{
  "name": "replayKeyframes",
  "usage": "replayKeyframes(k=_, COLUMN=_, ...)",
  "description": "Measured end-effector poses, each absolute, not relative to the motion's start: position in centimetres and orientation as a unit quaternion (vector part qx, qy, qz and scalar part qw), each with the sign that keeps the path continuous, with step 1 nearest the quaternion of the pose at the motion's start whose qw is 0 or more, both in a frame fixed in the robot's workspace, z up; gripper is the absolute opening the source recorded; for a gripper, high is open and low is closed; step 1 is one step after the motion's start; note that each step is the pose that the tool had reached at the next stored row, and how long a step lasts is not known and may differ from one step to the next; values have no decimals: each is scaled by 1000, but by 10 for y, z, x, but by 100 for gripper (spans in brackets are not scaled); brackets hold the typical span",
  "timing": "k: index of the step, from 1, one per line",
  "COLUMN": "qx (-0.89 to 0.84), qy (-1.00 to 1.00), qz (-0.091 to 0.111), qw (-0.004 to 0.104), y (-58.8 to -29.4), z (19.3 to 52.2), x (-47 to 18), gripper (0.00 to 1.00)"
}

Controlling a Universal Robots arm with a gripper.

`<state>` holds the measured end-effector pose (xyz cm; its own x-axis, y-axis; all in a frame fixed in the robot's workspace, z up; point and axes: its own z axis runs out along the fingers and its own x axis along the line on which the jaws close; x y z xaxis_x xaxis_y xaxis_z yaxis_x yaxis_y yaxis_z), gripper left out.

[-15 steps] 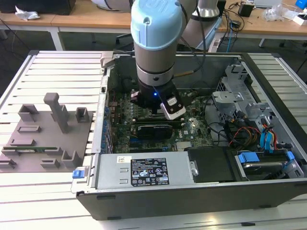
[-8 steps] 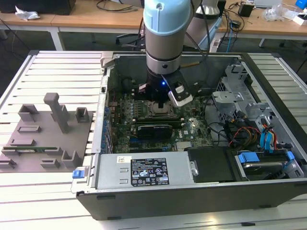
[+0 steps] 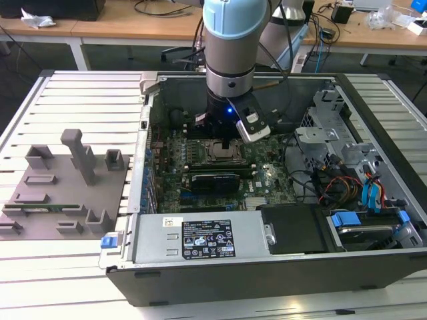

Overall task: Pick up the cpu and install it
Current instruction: 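Install the second cpu locking lever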

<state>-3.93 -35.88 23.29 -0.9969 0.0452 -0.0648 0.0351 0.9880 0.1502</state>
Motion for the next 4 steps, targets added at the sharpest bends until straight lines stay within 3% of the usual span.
replayKeyframes(k=4, qx=20, qy=996, qz=74, qw=34, y=-359, z=233, x=-39, gripper=11)
